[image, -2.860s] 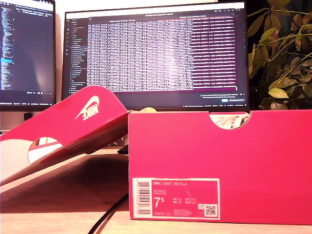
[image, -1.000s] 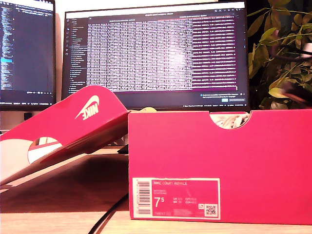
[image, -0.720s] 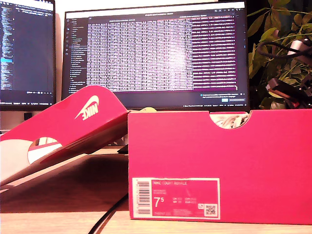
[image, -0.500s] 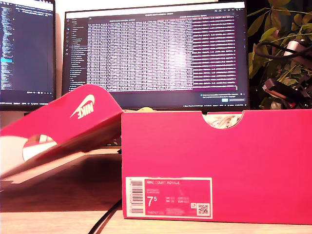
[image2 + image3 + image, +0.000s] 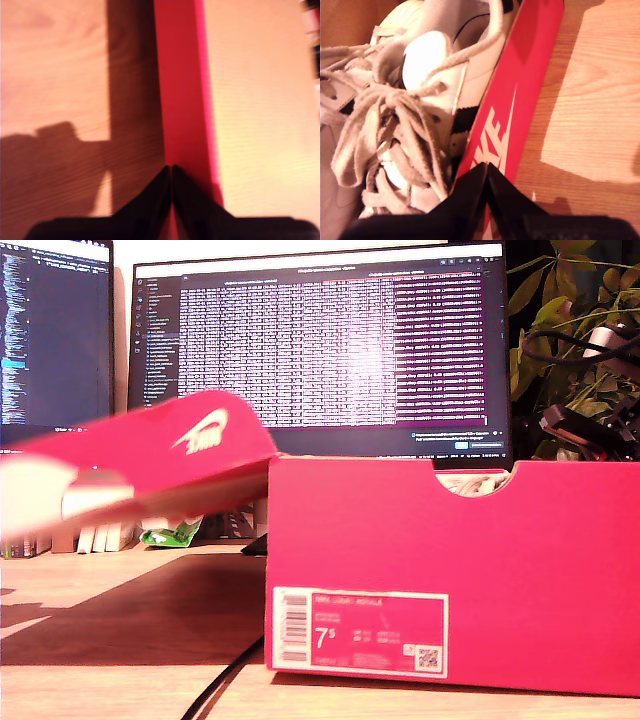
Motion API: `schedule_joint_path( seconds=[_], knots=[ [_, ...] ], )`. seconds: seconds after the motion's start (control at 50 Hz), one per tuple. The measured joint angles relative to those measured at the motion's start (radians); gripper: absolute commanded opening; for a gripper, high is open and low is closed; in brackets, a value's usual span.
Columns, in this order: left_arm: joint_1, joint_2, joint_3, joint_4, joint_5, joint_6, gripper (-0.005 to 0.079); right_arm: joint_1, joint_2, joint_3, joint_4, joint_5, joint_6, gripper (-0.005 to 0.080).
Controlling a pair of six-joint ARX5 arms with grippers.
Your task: Close the red shoebox by pushing the lid with your left arm and holding the box in place with your right arm
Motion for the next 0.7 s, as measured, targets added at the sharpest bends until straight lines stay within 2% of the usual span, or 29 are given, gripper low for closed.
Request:
schedule_joint_path(
  seconds=[0.18,0.4,0.7],
  knots=[
    [0.001,-0.105,0.069,-0.021,0.047,-0.009,-0.0019,-0.006,0.000,0.000,-0.001,-0.006,-0.022,-0.0012],
    [-0.012,-0.216,0.109,-0.019,0.090,-0.090,-0.0019,-0.004,0.001,0.000,-0.011,-0.061,-0.021,-0.0012],
    [-0.121,-0.267,0.149,0.049,0.085,-0.167,-0.0019,0.036,0.001,0.000,-0.002,-0.045,-0.017,-0.0012]
  ],
)
